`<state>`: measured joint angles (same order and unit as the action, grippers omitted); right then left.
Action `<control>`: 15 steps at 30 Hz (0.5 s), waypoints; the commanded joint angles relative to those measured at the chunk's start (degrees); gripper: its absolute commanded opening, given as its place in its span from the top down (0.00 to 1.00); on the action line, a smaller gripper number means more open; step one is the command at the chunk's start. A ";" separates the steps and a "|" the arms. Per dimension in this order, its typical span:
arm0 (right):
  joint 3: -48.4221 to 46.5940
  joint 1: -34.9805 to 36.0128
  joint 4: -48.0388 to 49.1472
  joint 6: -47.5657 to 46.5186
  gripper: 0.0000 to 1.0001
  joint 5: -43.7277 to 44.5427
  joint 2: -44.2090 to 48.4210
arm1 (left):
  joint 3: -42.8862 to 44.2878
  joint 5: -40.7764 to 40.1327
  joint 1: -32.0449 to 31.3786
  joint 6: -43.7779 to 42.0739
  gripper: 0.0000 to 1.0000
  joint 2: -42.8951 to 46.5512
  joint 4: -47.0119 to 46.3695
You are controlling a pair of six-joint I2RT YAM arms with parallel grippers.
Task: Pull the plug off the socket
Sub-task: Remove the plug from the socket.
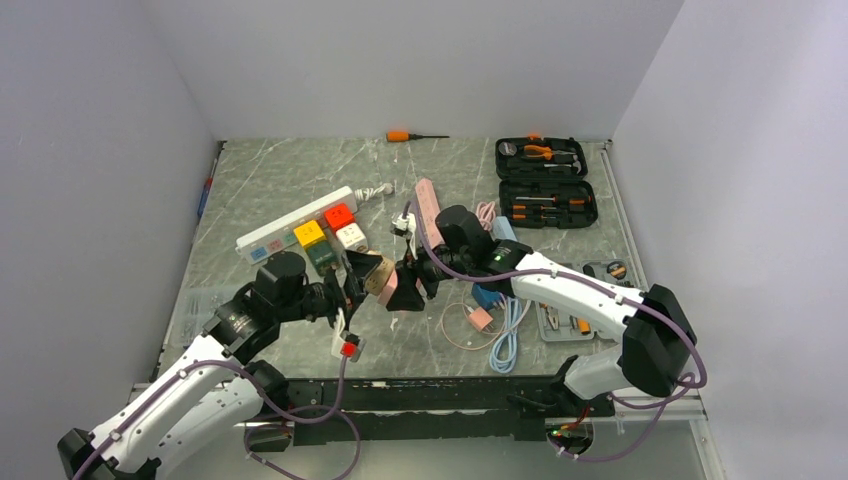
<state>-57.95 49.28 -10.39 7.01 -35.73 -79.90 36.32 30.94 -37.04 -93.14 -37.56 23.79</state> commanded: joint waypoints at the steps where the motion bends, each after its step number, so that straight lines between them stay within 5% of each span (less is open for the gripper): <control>1: -3.51 0.03 3.12 -0.53 1.00 -5.27 0.31 | -0.81 -0.75 -1.20 -3.30 0.01 -0.10 -3.35; 5: -4.74 0.09 2.93 -0.40 1.00 -6.25 -0.38 | -1.35 -1.52 -3.07 -3.09 0.01 -0.58 -3.87; 12: -5.90 0.50 2.29 -0.59 1.00 -6.61 -1.48 | 0.22 -5.89 -5.79 -0.91 0.27 -3.05 -4.49; 15: -6.05 0.88 1.87 -0.99 1.00 -6.48 -1.85 | 0.98 -7.60 -6.79 -0.13 0.46 -4.05 -4.98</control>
<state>-60.66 49.54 -11.60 7.01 -39.51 -81.89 35.24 26.09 -42.61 -94.39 -40.64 20.80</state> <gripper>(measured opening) 0.640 0.641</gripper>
